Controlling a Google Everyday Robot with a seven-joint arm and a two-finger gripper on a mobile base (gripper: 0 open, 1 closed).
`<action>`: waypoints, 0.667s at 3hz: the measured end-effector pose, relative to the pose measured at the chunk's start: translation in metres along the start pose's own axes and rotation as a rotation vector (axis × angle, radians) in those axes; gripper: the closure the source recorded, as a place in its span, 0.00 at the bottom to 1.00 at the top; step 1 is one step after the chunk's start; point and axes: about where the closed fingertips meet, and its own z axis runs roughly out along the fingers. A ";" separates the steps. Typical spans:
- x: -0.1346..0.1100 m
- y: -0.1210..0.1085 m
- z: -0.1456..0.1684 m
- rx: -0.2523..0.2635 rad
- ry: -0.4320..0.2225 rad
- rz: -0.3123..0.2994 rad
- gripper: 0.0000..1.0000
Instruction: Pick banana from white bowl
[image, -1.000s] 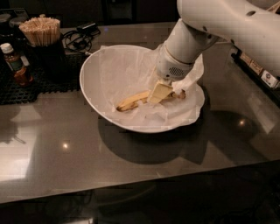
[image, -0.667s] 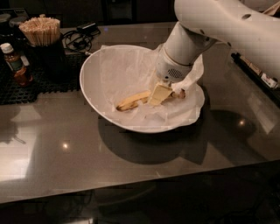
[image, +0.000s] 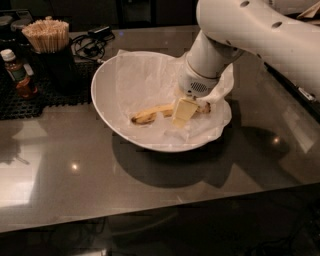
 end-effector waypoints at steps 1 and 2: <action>0.003 -0.001 0.003 0.012 0.009 0.020 0.43; 0.005 -0.002 0.009 0.013 0.013 0.034 0.57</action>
Offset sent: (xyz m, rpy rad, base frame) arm 0.0069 -0.0050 -0.0157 -0.0059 0.0026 -0.0590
